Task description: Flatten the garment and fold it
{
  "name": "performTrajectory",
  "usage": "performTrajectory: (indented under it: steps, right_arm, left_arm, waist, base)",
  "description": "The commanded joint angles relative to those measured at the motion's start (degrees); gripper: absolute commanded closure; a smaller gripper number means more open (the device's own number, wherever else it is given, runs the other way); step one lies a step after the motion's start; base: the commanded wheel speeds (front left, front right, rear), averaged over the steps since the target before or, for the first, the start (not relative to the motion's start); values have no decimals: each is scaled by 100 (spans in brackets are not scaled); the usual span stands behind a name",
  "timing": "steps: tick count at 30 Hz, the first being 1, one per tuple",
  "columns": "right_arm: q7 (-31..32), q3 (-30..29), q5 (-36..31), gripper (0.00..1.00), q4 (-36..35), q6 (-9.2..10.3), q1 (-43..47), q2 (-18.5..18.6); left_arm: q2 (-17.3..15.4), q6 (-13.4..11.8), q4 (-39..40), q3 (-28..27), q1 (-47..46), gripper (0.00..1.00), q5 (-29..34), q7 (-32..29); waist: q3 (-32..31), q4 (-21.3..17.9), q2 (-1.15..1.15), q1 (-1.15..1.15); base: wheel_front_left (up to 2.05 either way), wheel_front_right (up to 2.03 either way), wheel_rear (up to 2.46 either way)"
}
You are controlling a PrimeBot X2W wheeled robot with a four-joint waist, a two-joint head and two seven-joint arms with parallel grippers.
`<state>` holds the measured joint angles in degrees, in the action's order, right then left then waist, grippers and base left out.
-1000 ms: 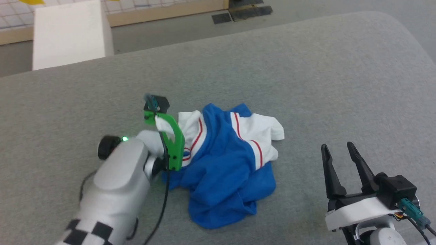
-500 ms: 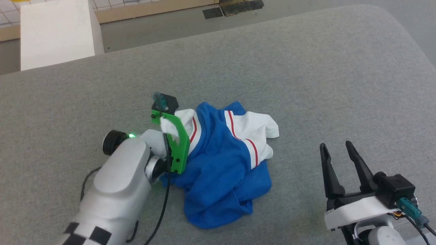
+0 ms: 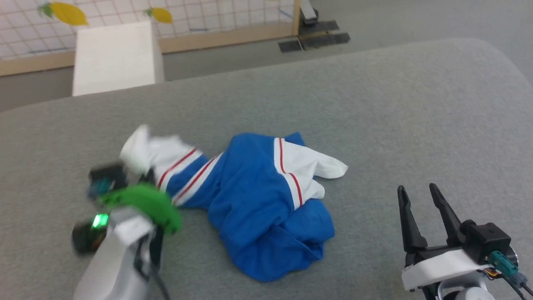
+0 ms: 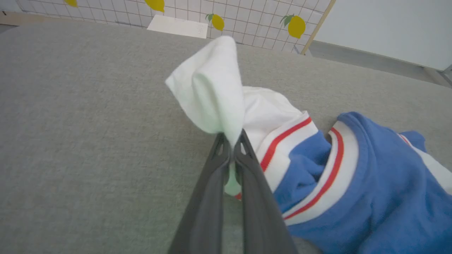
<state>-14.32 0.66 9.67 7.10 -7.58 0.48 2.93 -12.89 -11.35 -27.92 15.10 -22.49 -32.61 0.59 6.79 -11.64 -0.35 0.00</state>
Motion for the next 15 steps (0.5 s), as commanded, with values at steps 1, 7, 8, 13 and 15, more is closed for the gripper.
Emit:
performTrajectory:
  steps: [1,7,8,13,15]
  right_arm:
    - [28,8,-37,0,-45,9,74,-5]
    - [143,-17,-76,0,-168,9,175,-5]
    - [163,-23,-84,0,-198,9,184,-5]
    - [285,35,-167,0,-331,9,100,-5]
    - [352,80,-256,0,-380,9,-44,-5]
  left_arm:
    - [-105,-96,116,-92,361,100,-117,-7]
    - [-283,-355,741,-148,1704,100,-553,-1013]
    - [-272,-363,881,-120,1883,98,-681,-1293]
    - [-261,-392,1759,-314,2111,0,-641,-731]
    - [-205,-247,1971,-399,2092,0,-539,-96]
  waist:
    - [-268,274,35,0]
    - [-381,529,35,0]
    - [-374,573,35,0]
    - [-288,703,35,0]
    - [-222,751,35,0]
  base:
    - [0,0,0]
    - [0,0,0]
    - [0,0,0]
    - [0,0,0]
    - [0,0,0]
